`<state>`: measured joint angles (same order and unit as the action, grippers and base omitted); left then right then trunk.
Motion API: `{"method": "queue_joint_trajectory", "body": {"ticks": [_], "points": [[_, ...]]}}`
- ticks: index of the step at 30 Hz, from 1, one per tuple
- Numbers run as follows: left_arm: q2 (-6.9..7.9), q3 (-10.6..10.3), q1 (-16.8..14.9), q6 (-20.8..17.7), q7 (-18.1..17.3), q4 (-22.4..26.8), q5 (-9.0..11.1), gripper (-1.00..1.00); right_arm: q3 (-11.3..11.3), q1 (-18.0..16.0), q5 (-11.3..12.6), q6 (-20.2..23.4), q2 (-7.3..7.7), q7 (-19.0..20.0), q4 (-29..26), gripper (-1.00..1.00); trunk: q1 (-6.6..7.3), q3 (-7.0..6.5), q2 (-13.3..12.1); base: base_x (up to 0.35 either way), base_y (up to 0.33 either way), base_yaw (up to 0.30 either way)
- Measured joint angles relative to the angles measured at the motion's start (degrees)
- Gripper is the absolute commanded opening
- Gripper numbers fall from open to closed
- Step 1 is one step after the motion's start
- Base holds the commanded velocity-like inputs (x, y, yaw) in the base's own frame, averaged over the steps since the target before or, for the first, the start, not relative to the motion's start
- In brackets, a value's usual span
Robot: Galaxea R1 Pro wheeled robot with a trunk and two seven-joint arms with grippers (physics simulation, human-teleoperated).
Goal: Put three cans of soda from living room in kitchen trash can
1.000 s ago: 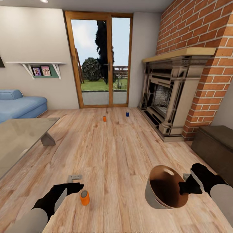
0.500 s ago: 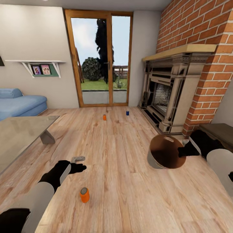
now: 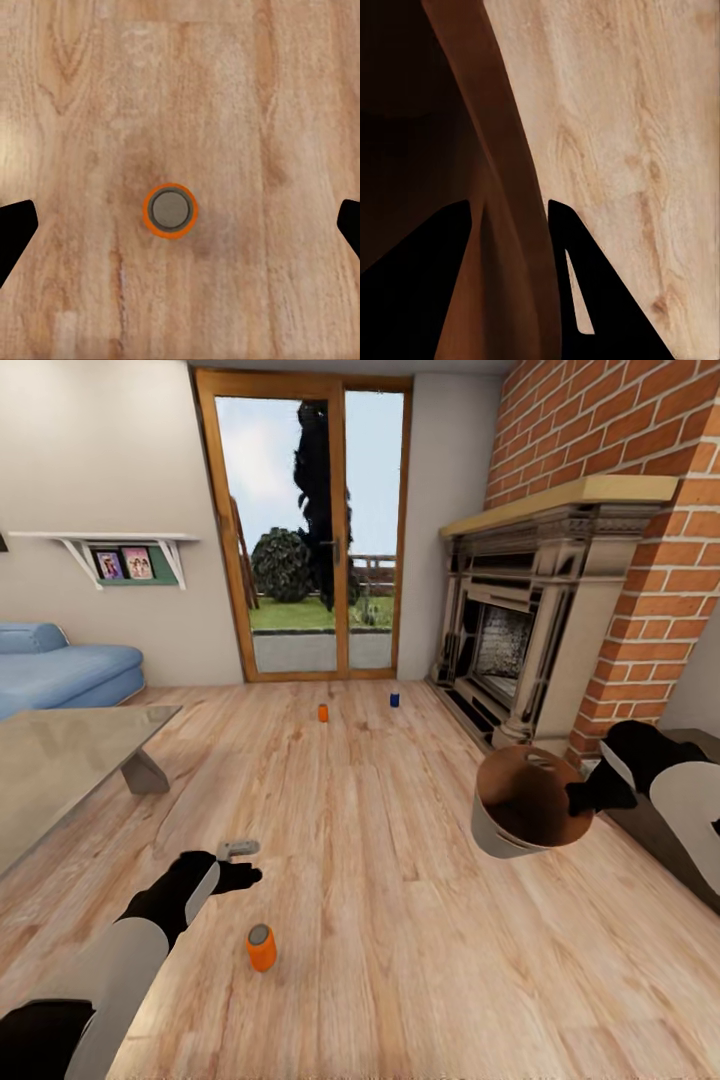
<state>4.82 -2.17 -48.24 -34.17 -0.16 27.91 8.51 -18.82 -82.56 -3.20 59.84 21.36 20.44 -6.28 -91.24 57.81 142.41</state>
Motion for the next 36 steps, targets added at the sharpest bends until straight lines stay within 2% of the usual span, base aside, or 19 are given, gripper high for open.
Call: {"method": "queue_joint_trajectory", "body": {"ticks": [3, 6, 10, 14, 18, 21, 23, 27, 32, 36], "points": [[-0.04, 0.09, -0.01, -0.05, 2.4, 0.07, 0.0, 1.0, 0.41, -0.31, 0.9, 0.11, 0.09, 0.06, 0.31, -1.0, -0.48, 0.84, 0.82, 0.0, 0.0, 0.0], [-0.07, 0.18, -0.01, 0.16, 5.14, 0.11, 0.04, 1.0, 0.0, -0.44, 0.42, 0.05, 0.04, 0.02, 0.47, -1.0, -0.56, 1.77, 0.86, 0.0, 0.0, 0.0], [-0.1, 0.25, -0.01, 0.27, 6.7, 0.21, 0.11, 1.0, -0.2, -0.49, 0.24, 0.03, -0.18, 0.02, 0.58, -1.0, -0.66, 3.01, 0.92, 0.0, 0.0, 0.0], [-0.15, 0.26, -0.02, 0.32, 7.29, 0.32, 0.14, 1.0, 0.25, -0.52, 1.21, 0.16, -0.3, 0.07, 1.51, -1.0, -0.73, 4.03, 0.97, 0.0, 0.0, 0.0], [-0.16, 0.23, 0.02, 0.33, 7.2, 0.92, 0.12, 1.0, -0.48, -0.54, 0.03, 0.0, -0.18, 0.0, 2.34, -1.0, -0.73, 4.38, 0.97, 0.0, 0.0, 0.0], [-0.11, 0.16, 0.17, 0.3, 7.11, 3.82, 0.09, 1.0, -0.05, -0.54, 0.94, 0.13, -0.09, 0.06, 4.29, -1.0, -0.72, 4.64, 0.97, 0.004, 0.0, 0.0], [-0.11, 0.04, 0.24, 0.12, 7.07, 5.09, -0.01, 1.0, -0.13, -0.54, 0.73, 0.09, -0.08, 0.05, 5.08, -1.0, -0.72, 4.82, 0.97, 0.106, 0.0, 0.0], [-0.09, -0.04, 0.25, -0.04, 7.03, 6.08, 0.01, 1.0, -0.81, -0.54, 0.07, 0.0, -0.17, -0.01, 5.75, -1.0, -0.73, 5.17, 0.97, 0.223, 0.0, 0.0], [-0.08, -0.09, 0.26, -0.1, 6.95, 6.33, 0.02, 1.0, 0.16, -0.55, 0.96, 0.11, -0.44, 0.07, 6.82, -1.0, -0.72, 5.61, 0.97, 0.306, 0.0, 0.0], [-0.08, -0.1, 0.25, -0.11, 6.97, 6.3, 0.02, 1.0, -1.58, -0.54, 0.4, 0.04, -0.53, 0.02, 7.32, -1.0, -0.73, 5.96, 0.97, 0.297, 0.0, 0.0]]}}
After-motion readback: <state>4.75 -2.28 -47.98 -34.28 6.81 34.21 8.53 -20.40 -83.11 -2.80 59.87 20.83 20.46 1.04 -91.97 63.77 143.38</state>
